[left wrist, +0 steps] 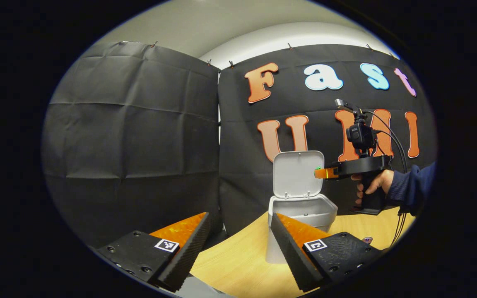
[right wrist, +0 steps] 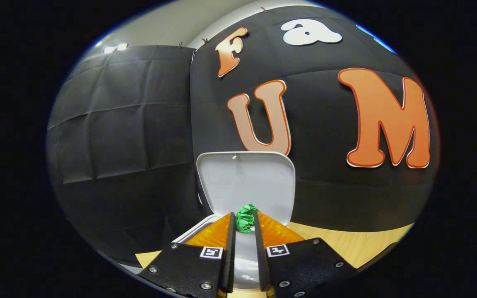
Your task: Press the lid of the desktop garbage bin to open it, pick up the crumpled paper on the desktop and throw it into the bin, then pick up the pop can on the desktop and drop it into the bin, and finally close the garbage bin lid.
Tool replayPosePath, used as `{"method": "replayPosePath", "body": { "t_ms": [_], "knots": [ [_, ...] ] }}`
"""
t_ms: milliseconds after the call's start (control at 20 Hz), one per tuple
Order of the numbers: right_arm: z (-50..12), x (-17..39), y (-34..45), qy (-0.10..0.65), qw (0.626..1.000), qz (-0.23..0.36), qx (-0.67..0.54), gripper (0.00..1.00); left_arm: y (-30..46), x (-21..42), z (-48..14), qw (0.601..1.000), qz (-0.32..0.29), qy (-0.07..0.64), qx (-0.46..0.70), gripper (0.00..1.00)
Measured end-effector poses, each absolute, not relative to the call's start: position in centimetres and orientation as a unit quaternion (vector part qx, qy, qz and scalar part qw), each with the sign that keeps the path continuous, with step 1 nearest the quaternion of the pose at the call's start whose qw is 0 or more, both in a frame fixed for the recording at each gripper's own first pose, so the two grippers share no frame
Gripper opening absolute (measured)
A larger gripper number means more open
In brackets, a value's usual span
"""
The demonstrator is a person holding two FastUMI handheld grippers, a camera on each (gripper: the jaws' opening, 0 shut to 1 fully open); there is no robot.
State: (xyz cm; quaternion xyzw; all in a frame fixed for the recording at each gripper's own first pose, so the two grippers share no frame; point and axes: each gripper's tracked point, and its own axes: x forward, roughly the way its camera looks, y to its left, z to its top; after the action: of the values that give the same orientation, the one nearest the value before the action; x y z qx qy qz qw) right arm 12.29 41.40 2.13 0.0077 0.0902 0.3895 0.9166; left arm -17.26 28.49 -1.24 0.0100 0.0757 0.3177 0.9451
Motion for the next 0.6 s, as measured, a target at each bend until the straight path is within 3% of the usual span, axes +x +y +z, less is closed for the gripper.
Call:
{"method": "replayPosePath", "body": {
  "t_ms": [150,200,250,300,400,450,500,550,600],
  "knots": [
    [0.8,12.7,42.0,0.098,0.916,0.389,-0.002,0.29,29.0,-17.6,-1.7,0.942,0.325,0.083,0.004,0.93],
    [0.6,12.9,42.1,0.099,0.917,0.387,0.001,0.35,29.1,-17.5,-1.9,0.942,0.325,0.085,0.004,0.93],
    [0.3,13.1,42.3,0.1,0.918,0.383,0.003,0.51,29.1,-17.5,-1.9,0.942,0.324,0.086,0.006,0.93],
    [-0.1,13.4,42.1,0.101,0.921,0.377,0.001,0.54,29.1,-17.4,-2.0,0.942,0.323,0.087,0.008,0.98],
    [-0.4,13.7,41.7,0.1,0.924,0.369,-0.003,0.75,29.1,-17.1,-2.0,0.943,0.321,0.087,0.009,0.94],
    [-0.3,13.9,41.5,0.098,0.925,0.367,-0.002,0.8,29.0,-16.8,-2.0,0.944,0.318,0.085,0.008,0.98],
    [-0.1,13.9,41.2,0.092,0.927,0.365,0.001,0.97,28.9,-16.7,-1.9,0.945,0.316,0.084,0.007,0.99],
    [0.4,14.0,40.7,0.084,0.929,0.361,0.005,0.89,28.7,-16.3,-1.8,0.947,0.311,0.082,0.007,0.99],
    [0.6,13.8,39.9,0.081,0.931,0.356,0.006,0.93,28.3,-16.0,-2.0,0.949,0.305,0.083,0.007,0.99]
  ]
}}
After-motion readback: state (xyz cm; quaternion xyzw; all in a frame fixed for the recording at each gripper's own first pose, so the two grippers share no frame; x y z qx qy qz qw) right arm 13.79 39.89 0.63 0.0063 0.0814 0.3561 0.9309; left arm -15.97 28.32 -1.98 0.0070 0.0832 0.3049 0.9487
